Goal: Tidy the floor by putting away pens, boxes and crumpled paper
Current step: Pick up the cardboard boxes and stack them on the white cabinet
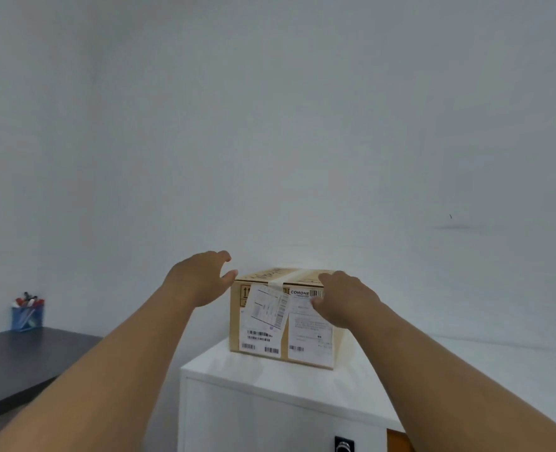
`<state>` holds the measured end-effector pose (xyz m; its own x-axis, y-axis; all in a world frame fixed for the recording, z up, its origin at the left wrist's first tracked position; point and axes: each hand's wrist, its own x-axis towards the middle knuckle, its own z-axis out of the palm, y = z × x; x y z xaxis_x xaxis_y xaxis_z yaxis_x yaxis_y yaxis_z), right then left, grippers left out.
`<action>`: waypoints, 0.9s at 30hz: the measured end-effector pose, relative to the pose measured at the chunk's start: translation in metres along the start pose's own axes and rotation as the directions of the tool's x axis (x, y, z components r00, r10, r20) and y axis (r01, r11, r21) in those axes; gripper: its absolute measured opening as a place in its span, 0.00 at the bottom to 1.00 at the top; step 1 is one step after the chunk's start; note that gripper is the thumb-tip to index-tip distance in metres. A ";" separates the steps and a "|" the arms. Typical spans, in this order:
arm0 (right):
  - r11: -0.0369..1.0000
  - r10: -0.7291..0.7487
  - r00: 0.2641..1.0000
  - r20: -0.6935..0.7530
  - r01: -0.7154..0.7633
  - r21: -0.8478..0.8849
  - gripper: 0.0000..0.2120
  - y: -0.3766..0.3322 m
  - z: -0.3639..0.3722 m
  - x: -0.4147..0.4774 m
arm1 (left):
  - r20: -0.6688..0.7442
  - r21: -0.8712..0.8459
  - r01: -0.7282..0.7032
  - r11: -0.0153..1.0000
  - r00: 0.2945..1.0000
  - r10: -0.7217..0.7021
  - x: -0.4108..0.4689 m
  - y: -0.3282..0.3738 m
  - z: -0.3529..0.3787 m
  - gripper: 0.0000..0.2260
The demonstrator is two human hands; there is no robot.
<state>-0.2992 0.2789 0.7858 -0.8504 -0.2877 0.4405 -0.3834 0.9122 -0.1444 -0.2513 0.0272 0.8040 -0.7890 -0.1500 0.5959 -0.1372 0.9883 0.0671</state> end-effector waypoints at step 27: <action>0.576 -0.801 0.561 0.209 0.627 0.524 0.32 -0.306 0.119 -0.233 | 0.130 0.421 0.594 0.685 0.708 -0.694 -0.466 -0.123 -0.098 0.28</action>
<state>-0.0269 0.0324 0.6220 -0.2456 -0.9530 0.1775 -0.9429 0.1924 -0.2717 0.1915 -0.0212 0.5966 -0.5414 -0.7958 0.2712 -0.8149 0.5761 0.0636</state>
